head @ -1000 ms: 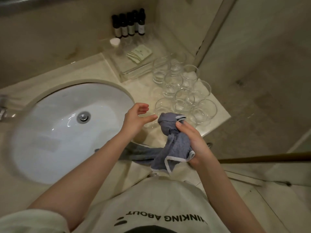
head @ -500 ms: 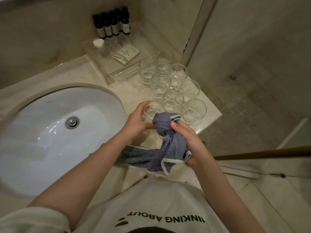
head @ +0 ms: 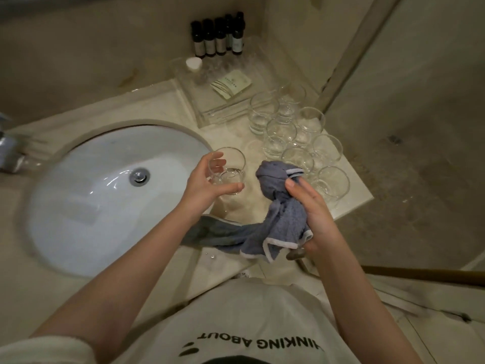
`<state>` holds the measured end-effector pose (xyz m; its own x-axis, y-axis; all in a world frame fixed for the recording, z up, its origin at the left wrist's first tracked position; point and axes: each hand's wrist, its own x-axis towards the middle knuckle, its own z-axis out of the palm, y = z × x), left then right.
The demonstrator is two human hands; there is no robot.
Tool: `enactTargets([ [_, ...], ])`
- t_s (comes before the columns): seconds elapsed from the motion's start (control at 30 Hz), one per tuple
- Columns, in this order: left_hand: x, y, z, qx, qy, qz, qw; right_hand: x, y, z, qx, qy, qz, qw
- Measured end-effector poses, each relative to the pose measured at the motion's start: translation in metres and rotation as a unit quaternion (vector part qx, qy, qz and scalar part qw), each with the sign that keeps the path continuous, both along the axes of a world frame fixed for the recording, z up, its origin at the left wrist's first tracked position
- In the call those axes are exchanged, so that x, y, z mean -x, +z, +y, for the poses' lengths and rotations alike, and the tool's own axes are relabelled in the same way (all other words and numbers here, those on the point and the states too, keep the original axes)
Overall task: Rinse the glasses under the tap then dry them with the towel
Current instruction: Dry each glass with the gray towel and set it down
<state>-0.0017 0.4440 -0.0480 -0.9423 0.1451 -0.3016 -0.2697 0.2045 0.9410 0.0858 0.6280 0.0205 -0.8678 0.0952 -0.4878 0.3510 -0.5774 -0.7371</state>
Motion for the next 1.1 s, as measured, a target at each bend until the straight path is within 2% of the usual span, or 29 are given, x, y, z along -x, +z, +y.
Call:
enactTargets([
  [0.17,-0.015,0.029,-0.03,-0.062,0.072,-0.019,0.995,0.019,0.012,-0.019,0.001,0.015,0.072,0.997],
  [0.37,-0.038,0.052,-0.045,-0.132,0.112,-0.063,0.983,0.033,0.012,-0.054,-0.149,0.101,0.176,0.968],
  [0.43,-0.047,0.059,-0.044,-0.161,0.141,-0.073,0.974,0.031,0.012,-0.066,-0.262,0.138,0.21,0.932],
  [0.5,-0.053,0.062,-0.043,-0.173,0.162,-0.069,0.969,0.028,0.009,-0.075,-0.402,0.17,0.242,0.867],
  [0.53,-0.055,0.064,-0.043,-0.17,0.16,-0.061,0.971,0.027,0.008,-0.078,-0.442,0.174,0.249,0.844],
  [0.57,-0.056,0.067,-0.044,-0.168,0.158,-0.055,0.971,0.025,0.007,-0.081,-0.457,0.176,0.247,0.836],
  [0.7,-0.053,0.076,-0.045,-0.141,0.14,-0.042,0.979,0.024,0.009,-0.089,-0.41,0.173,0.212,0.87],
  [0.8,-0.055,0.083,-0.042,-0.182,0.138,-0.068,0.971,0.025,0.013,-0.093,-0.286,0.162,0.198,0.923],
  [0.87,-0.057,0.087,-0.037,-0.2,0.152,-0.074,0.965,0.024,0.014,-0.095,-0.223,0.151,0.19,0.944],
  [1.1,-0.065,0.097,-0.036,-0.094,0.217,-0.012,0.972,0.018,0.019,-0.102,-0.302,0.12,0.218,0.92],
])
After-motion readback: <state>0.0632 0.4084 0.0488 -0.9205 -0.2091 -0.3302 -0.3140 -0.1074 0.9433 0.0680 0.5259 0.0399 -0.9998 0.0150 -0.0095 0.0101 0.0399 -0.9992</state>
